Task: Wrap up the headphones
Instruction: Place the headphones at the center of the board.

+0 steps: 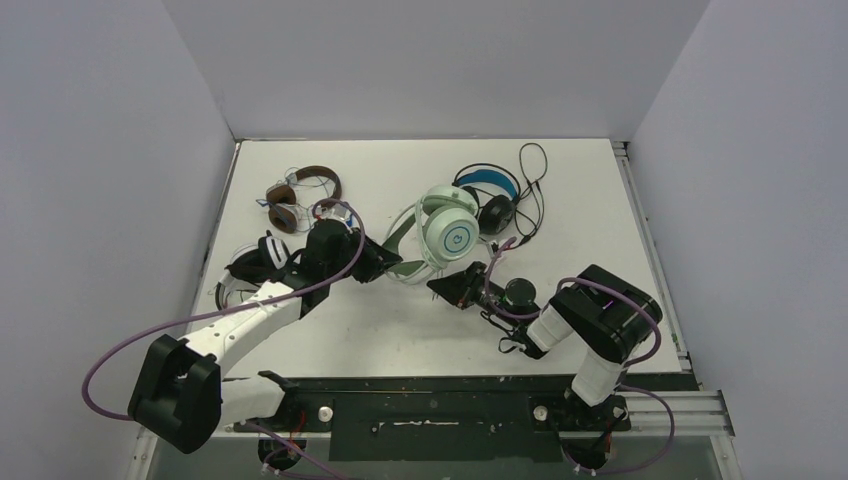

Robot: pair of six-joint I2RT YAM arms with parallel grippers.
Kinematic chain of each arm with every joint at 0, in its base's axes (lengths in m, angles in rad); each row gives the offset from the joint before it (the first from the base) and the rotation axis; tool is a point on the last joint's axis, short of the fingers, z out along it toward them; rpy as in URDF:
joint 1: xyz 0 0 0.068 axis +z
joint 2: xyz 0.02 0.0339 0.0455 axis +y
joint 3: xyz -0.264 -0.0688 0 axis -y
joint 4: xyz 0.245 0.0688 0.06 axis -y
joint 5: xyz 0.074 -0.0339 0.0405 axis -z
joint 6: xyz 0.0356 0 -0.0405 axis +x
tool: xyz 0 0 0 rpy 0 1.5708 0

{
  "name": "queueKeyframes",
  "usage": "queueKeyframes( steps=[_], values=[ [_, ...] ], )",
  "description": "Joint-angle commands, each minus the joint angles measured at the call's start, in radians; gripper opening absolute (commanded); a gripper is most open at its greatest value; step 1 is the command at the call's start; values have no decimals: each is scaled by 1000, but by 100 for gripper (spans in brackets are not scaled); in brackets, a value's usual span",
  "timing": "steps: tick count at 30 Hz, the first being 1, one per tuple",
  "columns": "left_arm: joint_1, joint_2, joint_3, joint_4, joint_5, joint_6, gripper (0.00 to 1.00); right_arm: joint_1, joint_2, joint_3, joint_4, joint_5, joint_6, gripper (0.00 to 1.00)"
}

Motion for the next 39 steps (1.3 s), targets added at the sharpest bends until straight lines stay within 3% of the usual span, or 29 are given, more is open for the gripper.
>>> queueKeyframes(
  steps=[1, 9, 18, 25, 31, 34, 39],
  values=[
    [18, -23, 54, 177, -15, -56, 0, 11, 13, 21, 70, -84, 34, 0],
    [18, -8, 49, 66, -312, 25, 0, 80, -68, 42, -147, -2, 34, 0],
    [4, 66, -4, 33, -538, 113, 0, 132, -1, 84, -197, 73, 118, 0],
    [-35, 138, 9, -56, -648, 79, 0, 152, 55, 111, -217, 105, 170, 0],
    [-145, 191, 72, -156, -856, 115, 0, 156, 91, 136, -246, 101, 206, 0],
    [-191, 233, 86, -165, -878, 122, 0, 160, 76, 104, -229, 129, 220, 6],
    [-264, 318, 124, -195, -879, 94, 0, 162, 38, 38, -236, 167, 244, 0]
  ],
)
